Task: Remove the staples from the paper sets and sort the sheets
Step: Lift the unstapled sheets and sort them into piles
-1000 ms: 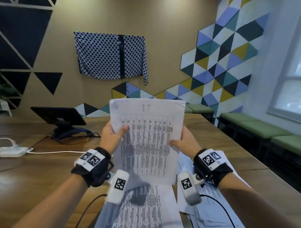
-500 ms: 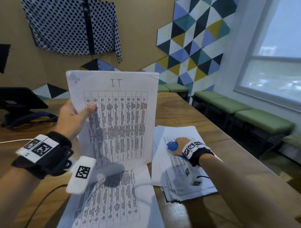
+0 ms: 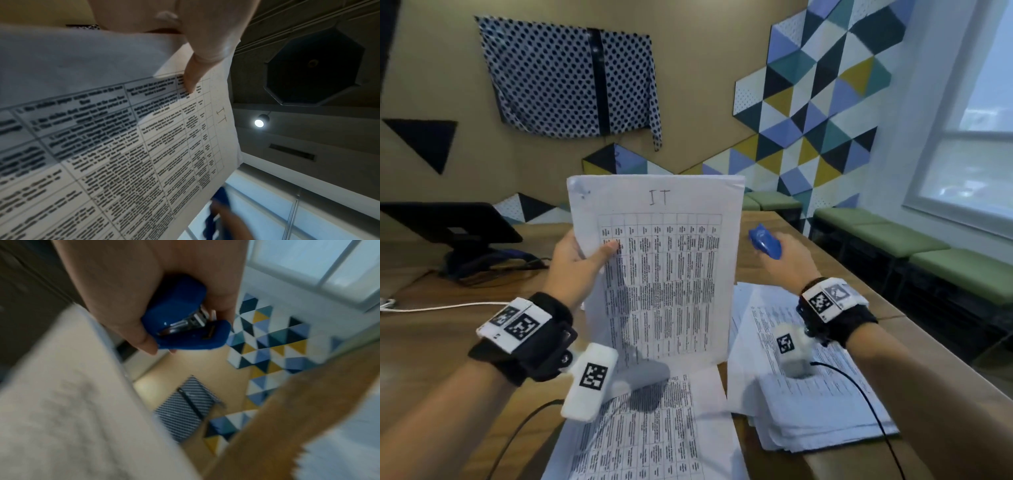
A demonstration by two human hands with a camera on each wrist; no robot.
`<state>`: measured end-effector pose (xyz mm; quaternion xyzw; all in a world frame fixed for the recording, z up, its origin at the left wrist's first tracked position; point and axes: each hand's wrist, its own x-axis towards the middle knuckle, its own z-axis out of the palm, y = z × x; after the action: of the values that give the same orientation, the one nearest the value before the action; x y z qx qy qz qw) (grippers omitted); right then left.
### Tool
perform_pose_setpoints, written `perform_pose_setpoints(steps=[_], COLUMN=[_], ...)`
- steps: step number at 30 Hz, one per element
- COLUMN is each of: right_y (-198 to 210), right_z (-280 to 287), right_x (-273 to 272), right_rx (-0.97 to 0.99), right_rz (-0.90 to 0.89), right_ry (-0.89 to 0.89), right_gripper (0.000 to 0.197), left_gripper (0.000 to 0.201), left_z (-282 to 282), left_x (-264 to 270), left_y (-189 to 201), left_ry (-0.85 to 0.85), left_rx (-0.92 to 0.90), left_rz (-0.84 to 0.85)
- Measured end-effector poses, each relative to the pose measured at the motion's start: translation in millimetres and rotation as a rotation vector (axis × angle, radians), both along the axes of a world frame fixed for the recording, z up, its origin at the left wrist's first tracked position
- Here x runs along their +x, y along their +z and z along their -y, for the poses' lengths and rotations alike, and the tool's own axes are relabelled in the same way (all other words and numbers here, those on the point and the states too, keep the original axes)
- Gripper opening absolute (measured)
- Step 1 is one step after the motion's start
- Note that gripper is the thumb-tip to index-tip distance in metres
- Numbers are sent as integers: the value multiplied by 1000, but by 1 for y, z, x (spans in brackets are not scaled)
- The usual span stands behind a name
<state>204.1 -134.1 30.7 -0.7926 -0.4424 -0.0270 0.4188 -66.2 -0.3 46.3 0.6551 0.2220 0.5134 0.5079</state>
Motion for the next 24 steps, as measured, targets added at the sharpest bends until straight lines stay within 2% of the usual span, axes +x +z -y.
perform_pose_setpoints(steps=[3,7,9,12,16,20,24], right_y=[58,106,112,109,106,105,110], right_z=[5,6,-6,-28,-49,-55,-54], right_x=[-45,-106,-125,-144,-159,-168,-184], right_rx=[481,792,830,803,778,710,779], right_rz=[1,46,-3,-1,23,132,17], right_ry=[198,525,684,761,745,637,627], right_gripper=[27,34,38,46,38,27,23], left_gripper=[28,29,25,20,18,13,14], left_z=[2,8,10,13,18,27,32], left_x=[-2,-7,-9,-13,-14,-15,-11], left_y=[1,4,4,2,-1,1,2], left_ry=[-16,-23,-39,-63,-91,-147,-166], left_rx=[-46,-66,-63,-77,-24,82,147], left_rz=[9,17,9,-5,-6,-2,-21])
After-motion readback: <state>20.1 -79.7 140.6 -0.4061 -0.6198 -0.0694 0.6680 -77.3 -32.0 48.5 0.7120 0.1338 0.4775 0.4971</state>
